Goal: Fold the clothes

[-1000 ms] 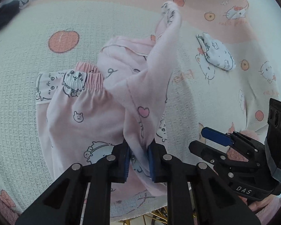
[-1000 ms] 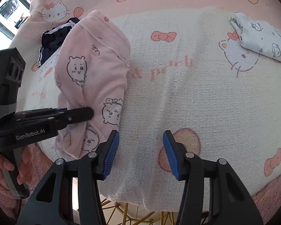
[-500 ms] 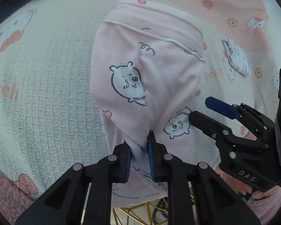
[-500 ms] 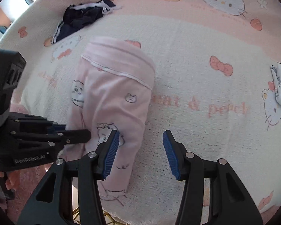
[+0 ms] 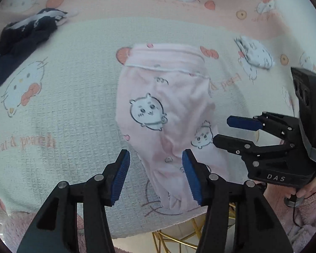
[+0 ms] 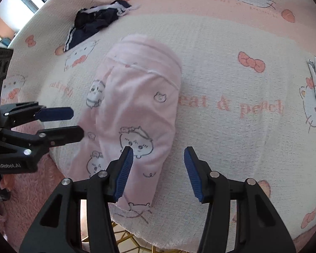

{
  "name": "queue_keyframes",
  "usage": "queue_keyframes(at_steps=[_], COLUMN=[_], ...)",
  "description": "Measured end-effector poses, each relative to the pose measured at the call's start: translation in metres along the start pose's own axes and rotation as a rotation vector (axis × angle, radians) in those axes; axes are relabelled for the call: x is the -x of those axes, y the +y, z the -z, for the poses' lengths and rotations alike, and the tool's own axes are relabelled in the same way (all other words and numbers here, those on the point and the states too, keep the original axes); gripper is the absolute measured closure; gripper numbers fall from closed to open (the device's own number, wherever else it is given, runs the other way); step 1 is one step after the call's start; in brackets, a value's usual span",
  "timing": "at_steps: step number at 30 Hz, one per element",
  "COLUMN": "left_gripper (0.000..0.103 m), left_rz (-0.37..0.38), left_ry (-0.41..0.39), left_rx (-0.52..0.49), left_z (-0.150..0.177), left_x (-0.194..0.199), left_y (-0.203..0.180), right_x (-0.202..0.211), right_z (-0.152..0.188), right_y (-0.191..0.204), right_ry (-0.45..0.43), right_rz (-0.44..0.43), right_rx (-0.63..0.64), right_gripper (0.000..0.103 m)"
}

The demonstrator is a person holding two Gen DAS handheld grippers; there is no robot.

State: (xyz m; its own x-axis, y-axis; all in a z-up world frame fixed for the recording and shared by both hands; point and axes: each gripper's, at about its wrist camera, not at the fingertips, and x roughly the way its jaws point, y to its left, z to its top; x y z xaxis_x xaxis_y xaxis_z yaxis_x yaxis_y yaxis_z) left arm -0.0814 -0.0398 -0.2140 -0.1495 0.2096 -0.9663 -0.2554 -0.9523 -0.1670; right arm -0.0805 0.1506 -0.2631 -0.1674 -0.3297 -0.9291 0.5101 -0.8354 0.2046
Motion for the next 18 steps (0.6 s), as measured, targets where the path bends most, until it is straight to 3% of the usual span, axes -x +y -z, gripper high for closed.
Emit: queue_keyframes(at_steps=[3,5,8,9,13,15,18], left_gripper=[0.044,0.043,0.043,0.043,0.043,0.043,0.043], left_rz=[-0.063,-0.061,-0.134,-0.131,0.042,0.034,-0.018], left_ry=[0.093,0.089,0.055,0.031,-0.019,0.018,0.059], left_rx=[-0.004,0.058,0.084,0.091,0.102,0.04,-0.006], left_z=[0.008,0.012,0.014,0.014,0.015,0.019,0.023], left_x=[-0.021,-0.013,0.005,0.011,0.016,0.004,-0.008], left_y=[0.0,0.011,0.018,0.019,0.009,-0.005,-0.019], right_x=[-0.008,-0.001,0.011,0.016,0.025,0.019,0.005], right_z=[0.011,0.014,0.017,0.017,0.017,0.02,0.028], right_y=[-0.007,-0.021,-0.034,-0.033,-0.021,-0.009,-0.005], right_ry=[0.016,0.0,-0.031,-0.044,-0.063,-0.032,0.022], right_rz=[0.031,0.02,0.037,0.041,-0.03,-0.03,0.043], right_rx=[-0.005,-0.063,-0.113,-0.103,-0.066,-0.013,0.024], right_gripper=[0.048,0.043,0.043,0.043,0.043,0.043,0.043])
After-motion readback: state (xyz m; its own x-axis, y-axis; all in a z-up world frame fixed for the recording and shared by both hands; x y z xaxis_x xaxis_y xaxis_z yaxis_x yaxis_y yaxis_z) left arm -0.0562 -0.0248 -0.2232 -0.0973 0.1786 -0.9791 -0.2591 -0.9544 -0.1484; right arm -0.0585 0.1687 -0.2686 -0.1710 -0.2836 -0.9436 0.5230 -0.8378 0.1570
